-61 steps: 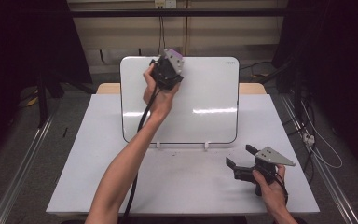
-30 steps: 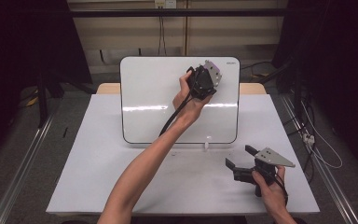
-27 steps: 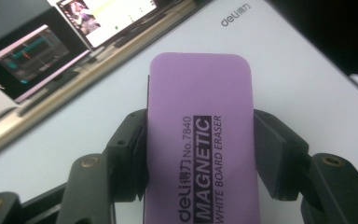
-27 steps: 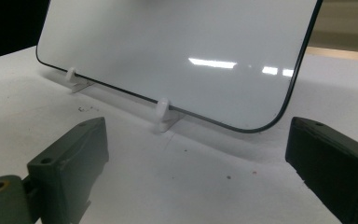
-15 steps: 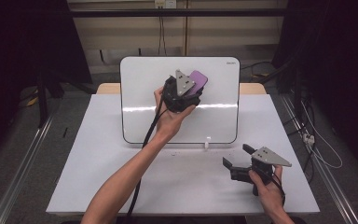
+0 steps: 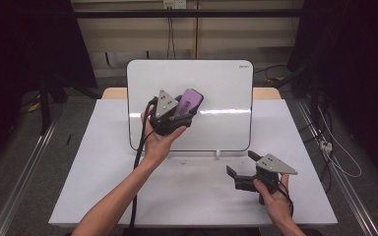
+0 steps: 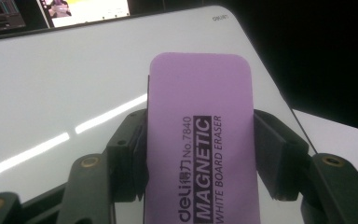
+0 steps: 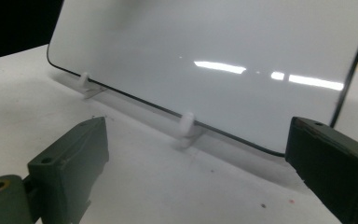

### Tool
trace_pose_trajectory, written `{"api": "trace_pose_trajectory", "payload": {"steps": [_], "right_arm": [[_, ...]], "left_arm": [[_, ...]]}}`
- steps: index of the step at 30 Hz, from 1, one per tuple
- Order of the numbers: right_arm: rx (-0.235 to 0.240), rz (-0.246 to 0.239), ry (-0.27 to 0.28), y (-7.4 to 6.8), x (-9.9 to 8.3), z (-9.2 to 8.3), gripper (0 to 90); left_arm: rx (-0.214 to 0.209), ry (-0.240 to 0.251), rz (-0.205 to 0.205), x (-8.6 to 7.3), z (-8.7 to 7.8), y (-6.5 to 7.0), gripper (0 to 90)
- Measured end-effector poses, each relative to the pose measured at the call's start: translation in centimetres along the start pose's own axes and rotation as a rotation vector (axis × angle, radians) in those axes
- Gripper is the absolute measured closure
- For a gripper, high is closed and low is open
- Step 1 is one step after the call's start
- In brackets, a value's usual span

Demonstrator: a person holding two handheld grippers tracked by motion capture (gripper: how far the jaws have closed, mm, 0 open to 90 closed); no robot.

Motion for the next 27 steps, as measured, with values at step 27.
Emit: {"api": "trace_pose_trajectory", "payload": {"steps": [27], "right_arm": [[0.114, 0.006, 0.099, -6.3, 3.2, 4.7, 3.1]], "left_arm": [[-0.043, 0.066, -0.183, -2.2, -5.7, 0.5, 41.1]]}}
Point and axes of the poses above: each handheld gripper's, and its own axes: z roughly forward along the jaws, x roughly out of its top, y roughly to its right, the point moved 9 cm from there along z, roughly forward along the jaws, and after that the axes turned 9 degrees about y, right-handed, at the moved point
